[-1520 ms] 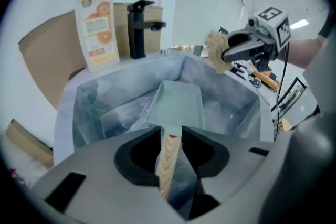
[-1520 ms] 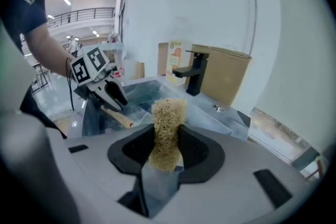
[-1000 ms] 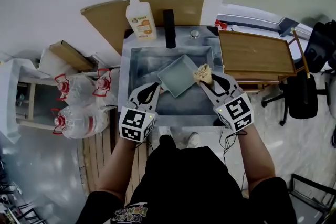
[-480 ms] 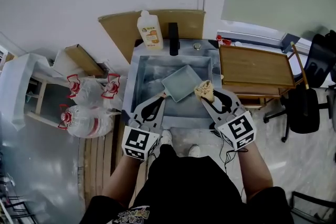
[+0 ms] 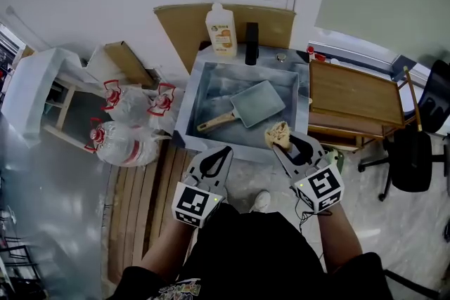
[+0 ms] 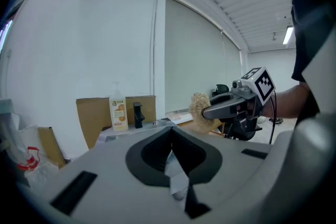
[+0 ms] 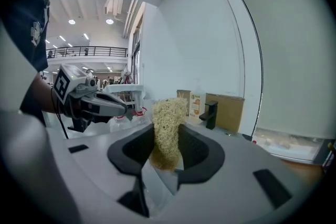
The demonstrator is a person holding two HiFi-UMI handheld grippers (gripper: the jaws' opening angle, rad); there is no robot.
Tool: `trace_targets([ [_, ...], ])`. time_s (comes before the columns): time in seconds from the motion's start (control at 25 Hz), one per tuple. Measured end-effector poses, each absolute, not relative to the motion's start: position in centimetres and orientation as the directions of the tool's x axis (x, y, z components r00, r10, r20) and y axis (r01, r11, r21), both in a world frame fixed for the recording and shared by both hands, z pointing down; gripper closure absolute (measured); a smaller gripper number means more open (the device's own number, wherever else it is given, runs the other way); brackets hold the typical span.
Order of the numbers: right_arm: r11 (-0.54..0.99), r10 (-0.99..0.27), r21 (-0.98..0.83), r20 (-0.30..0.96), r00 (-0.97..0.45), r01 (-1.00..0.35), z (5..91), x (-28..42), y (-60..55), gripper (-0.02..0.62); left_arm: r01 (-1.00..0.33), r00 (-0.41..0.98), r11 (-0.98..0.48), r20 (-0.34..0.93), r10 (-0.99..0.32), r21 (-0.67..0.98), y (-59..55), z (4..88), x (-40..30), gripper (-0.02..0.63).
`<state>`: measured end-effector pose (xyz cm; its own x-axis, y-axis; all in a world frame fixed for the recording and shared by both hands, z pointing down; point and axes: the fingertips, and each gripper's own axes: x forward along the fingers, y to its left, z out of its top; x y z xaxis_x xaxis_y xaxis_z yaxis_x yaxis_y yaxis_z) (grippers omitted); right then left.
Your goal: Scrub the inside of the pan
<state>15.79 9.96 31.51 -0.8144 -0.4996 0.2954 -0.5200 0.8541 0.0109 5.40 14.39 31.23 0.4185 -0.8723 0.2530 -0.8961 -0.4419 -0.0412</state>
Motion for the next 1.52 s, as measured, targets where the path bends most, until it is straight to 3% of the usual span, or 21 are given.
trace_targets([
  [0.44,0.796,-0.553,-0.078,0.309,-0.774,-0.600,32.8,13.0,12.0,0.453,-0.871,0.471,-0.492,0.265,-0.841,-0.014,16.0,31.5,1.1,0.597],
  [1.52,0.718,-0.643,-0.047,0.339,-0.687,-0.694,33.1,8.1,17.7,0.453,-0.805,0.585,-0.592,0.234,-0.777,0.043,18.8,32.3,-3.1,0.597],
])
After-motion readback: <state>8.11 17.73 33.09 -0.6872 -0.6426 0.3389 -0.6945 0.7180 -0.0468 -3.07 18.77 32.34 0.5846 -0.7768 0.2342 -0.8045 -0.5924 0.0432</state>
